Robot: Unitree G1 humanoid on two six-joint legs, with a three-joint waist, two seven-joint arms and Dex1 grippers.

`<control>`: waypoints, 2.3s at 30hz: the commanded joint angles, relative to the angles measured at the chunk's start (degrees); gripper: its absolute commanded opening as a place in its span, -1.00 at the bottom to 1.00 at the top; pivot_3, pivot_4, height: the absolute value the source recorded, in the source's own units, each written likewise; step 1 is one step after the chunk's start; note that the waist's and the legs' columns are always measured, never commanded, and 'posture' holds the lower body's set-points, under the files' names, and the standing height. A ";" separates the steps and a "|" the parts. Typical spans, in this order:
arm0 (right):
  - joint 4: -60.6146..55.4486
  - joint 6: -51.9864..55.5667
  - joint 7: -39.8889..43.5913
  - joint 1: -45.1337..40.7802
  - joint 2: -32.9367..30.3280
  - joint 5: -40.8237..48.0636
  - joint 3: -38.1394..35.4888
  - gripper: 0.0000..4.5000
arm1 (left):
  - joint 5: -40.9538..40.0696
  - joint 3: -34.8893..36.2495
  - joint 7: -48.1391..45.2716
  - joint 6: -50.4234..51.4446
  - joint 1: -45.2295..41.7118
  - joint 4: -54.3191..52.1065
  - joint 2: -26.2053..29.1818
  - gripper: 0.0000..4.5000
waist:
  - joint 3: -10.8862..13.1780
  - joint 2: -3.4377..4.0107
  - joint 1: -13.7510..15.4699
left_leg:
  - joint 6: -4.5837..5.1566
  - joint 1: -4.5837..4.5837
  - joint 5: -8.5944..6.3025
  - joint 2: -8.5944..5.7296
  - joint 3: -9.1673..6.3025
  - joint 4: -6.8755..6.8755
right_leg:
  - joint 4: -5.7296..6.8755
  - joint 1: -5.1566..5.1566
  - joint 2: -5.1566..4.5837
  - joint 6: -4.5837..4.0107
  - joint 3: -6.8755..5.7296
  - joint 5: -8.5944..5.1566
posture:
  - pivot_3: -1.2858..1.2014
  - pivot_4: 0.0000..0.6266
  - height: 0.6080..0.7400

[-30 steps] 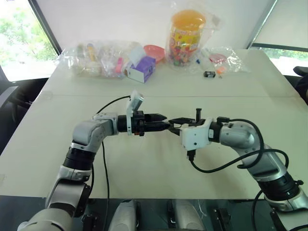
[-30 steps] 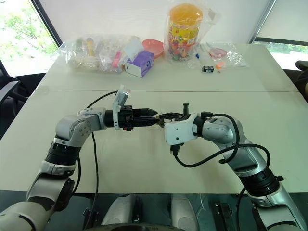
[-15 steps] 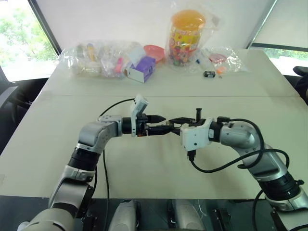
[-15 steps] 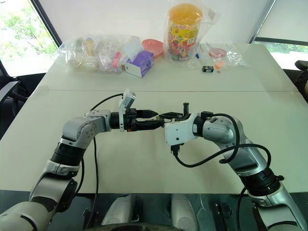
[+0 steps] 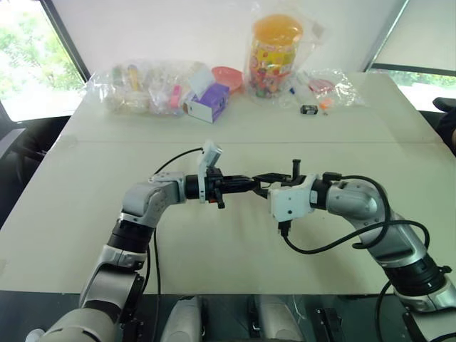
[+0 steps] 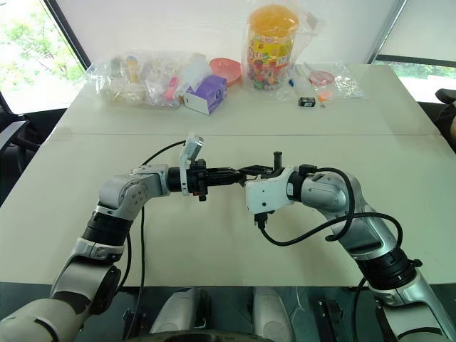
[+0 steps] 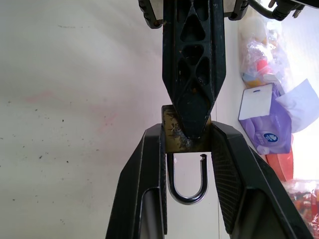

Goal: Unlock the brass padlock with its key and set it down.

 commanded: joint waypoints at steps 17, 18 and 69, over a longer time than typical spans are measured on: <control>-5.93 13.57 1.81 0.50 -0.48 11.84 -7.61 0.98 | 0.80 -0.67 -4.02 -0.80 -3.08 0.61 3.51 -1.00 | 0.00 0.00 0.10 | 0.01 -0.01 0.00 -0.02 0.00 0.00 | -0.01 0.00 -0.02 0.00 -0.01 0.00 | 0.03 -0.52 0.92; -6.29 15.12 1.52 0.44 0.08 13.26 -8.32 0.98 | 0.85 -0.71 -4.30 -0.99 -3.20 0.79 3.59 -1.00 | 0.00 0.00 0.08 | 0.01 -0.01 0.00 -0.02 0.00 0.00 | -0.01 0.00 -0.02 0.00 -0.01 0.00 | 0.03 -0.52 0.92; -21.94 28.21 -8.46 26.84 -2.77 17.59 -18.00 -0.98 | 4.60 -3.02 0.19 -4.88 -2.47 7.28 -4.57 -1.00 | 0.00 -0.01 0.38 | 0.02 -0.01 -0.01 -0.04 -0.01 0.01 | -0.05 0.06 0.01 0.00 0.02 0.00 | 0.03 -0.52 0.92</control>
